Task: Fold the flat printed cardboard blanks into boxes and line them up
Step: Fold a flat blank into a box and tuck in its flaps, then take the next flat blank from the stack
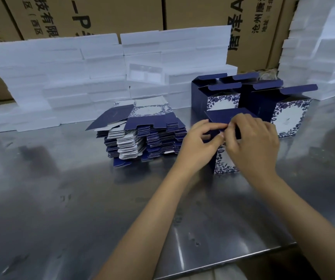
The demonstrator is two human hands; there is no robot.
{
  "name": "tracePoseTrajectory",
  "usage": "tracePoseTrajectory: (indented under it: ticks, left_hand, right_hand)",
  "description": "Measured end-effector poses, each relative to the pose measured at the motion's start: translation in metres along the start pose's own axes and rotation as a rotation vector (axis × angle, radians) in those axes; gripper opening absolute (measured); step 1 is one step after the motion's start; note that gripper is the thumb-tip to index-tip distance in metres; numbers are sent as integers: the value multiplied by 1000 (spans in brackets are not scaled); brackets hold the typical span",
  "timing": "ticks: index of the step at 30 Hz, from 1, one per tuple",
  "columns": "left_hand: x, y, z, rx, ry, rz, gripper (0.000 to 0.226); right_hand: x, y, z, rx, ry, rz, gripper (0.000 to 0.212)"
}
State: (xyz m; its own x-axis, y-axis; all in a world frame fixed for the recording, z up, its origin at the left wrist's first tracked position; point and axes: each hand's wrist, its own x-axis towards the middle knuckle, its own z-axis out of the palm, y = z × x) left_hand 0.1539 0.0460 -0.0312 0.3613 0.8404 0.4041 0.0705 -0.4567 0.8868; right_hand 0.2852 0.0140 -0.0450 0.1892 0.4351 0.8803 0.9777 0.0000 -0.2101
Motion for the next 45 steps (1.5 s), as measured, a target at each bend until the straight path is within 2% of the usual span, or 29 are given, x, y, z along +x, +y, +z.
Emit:
tracePoseTrajectory:
  ticks: [5,9,15,19,24,27,30,37,41,45]
  left_hand:
    - [35,-16,21,-13,16,-51,34]
    - [58,-27,31,-6,-9,-66,53]
    - [89,-41,38,32,38,-63,53]
    - [103,-46,41,36,43,-96,52]
    - [103,-46,40,-3,-27,-144,65]
    - [93,-50,39,-47,-120,-194,78]
    - [78,-55,39,-70,-158,-228,81]
    - [56,-45,7,-83,46,-177,60]
    - [45,-28,-21,-57,148,-86,48]
    - [35,-18,-57,48,349,20,41]
  right_hand:
    - [13,23,28,24,-16,71,20]
    - [26,40,50,59,-130,106,25]
    - [46,56,71,118,-255,90,24]
    - [50,62,82,151,-267,111,24]
    - [47,63,85,223,-243,167,24]
    - [44,62,84,186,-251,176,35]
    - [42,63,83,119,-269,170,41]
    - [42,58,72,69,-282,220,45]
    - [40,29,64,77,-280,100,57]
    - [35,-16,63,234,-360,0,50]
